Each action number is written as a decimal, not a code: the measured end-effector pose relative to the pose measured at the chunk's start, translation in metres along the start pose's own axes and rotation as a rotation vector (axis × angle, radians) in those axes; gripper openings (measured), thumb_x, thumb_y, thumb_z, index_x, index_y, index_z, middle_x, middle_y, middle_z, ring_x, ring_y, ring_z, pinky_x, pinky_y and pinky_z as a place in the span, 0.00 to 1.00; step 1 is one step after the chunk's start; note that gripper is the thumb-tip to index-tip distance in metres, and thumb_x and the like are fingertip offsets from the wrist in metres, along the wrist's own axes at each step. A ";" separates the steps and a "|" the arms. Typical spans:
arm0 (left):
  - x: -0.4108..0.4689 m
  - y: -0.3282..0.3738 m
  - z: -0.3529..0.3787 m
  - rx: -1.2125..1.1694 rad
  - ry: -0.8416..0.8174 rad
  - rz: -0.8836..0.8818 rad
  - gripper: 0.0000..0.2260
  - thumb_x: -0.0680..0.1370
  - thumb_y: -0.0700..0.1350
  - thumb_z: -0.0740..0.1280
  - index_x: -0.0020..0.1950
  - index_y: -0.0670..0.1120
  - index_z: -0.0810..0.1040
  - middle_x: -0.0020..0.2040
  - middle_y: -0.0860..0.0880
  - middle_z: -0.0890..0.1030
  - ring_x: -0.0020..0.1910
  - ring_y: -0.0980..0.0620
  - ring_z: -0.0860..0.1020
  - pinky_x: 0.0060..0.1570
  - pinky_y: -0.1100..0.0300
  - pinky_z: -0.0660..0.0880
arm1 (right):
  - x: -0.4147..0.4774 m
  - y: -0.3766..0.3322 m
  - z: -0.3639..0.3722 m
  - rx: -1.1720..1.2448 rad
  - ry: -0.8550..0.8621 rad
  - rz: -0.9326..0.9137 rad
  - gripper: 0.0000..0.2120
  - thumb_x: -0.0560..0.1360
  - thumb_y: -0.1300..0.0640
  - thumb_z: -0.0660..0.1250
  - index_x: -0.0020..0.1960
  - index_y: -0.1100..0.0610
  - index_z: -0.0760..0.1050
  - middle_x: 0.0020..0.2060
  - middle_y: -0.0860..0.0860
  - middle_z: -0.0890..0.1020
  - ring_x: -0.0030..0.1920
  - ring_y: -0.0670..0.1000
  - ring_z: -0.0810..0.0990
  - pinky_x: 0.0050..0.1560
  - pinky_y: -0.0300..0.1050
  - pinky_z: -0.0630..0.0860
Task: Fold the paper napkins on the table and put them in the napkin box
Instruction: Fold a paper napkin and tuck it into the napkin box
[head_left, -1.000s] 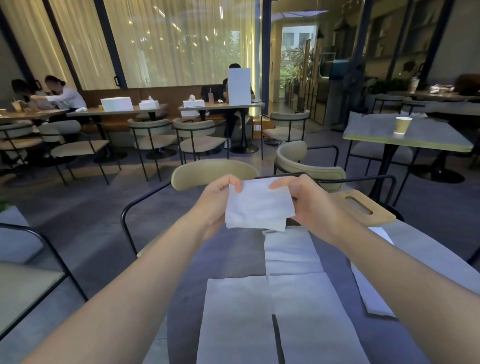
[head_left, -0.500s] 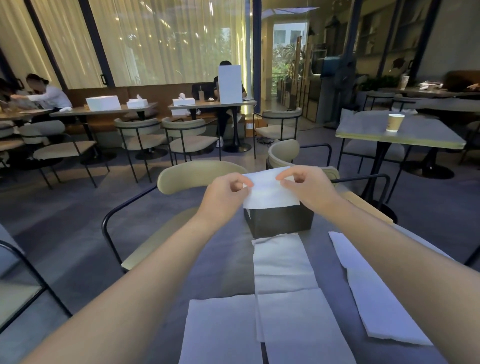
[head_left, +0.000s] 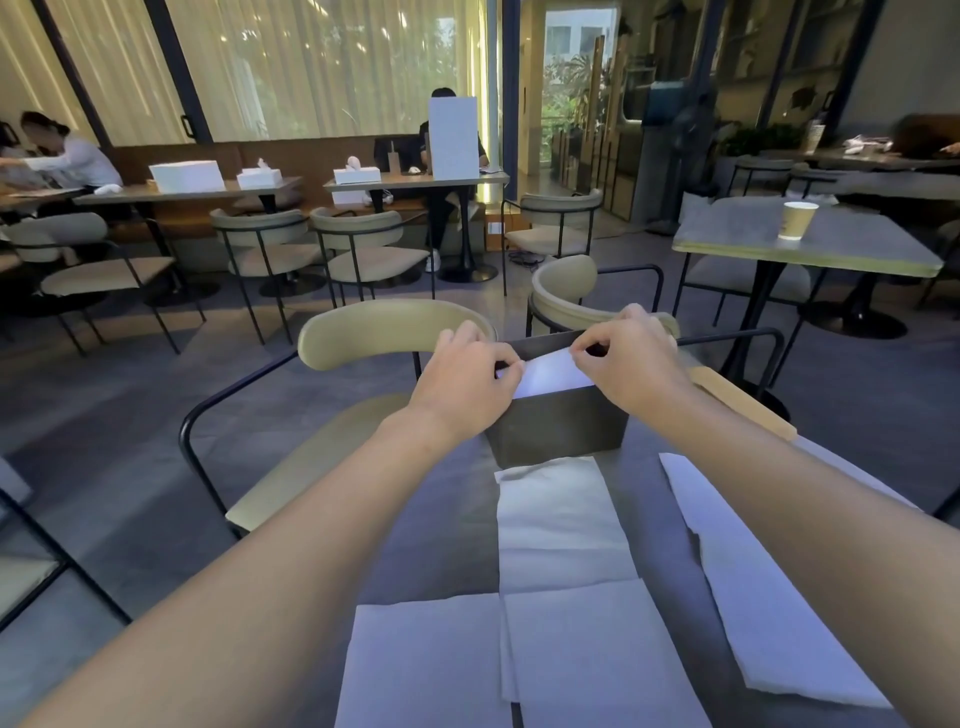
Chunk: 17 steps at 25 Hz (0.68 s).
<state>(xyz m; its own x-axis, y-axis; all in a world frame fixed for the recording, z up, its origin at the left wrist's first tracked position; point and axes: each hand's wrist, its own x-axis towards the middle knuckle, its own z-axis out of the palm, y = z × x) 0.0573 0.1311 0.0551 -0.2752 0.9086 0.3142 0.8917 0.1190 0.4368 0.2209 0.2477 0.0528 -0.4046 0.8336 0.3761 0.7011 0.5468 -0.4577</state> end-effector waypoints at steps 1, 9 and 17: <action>-0.003 -0.002 -0.002 -0.020 0.018 -0.008 0.12 0.83 0.51 0.61 0.53 0.50 0.84 0.48 0.50 0.70 0.55 0.46 0.68 0.57 0.55 0.69 | -0.005 -0.002 -0.004 0.070 0.022 -0.012 0.07 0.80 0.54 0.70 0.48 0.49 0.87 0.46 0.50 0.75 0.51 0.55 0.76 0.54 0.54 0.76; -0.064 0.006 -0.015 -0.088 0.171 -0.041 0.07 0.81 0.49 0.65 0.45 0.49 0.78 0.40 0.52 0.82 0.41 0.51 0.76 0.38 0.55 0.72 | -0.083 -0.004 -0.020 0.303 -0.103 0.054 0.13 0.80 0.52 0.71 0.41 0.58 0.83 0.33 0.55 0.83 0.33 0.49 0.76 0.38 0.47 0.74; -0.096 -0.002 0.021 0.031 -0.148 -0.162 0.11 0.79 0.54 0.66 0.52 0.49 0.82 0.49 0.50 0.85 0.53 0.47 0.81 0.52 0.53 0.79 | -0.118 0.013 0.020 0.147 -0.282 0.064 0.09 0.77 0.59 0.71 0.41 0.61 0.86 0.41 0.59 0.87 0.45 0.58 0.85 0.46 0.49 0.80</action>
<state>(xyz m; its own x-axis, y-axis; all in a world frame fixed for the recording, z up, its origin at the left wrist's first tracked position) 0.0892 0.0525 0.0062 -0.3620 0.9252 0.1141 0.8515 0.2784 0.4443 0.2662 0.1577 -0.0133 -0.5236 0.8442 0.1145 0.6462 0.4811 -0.5924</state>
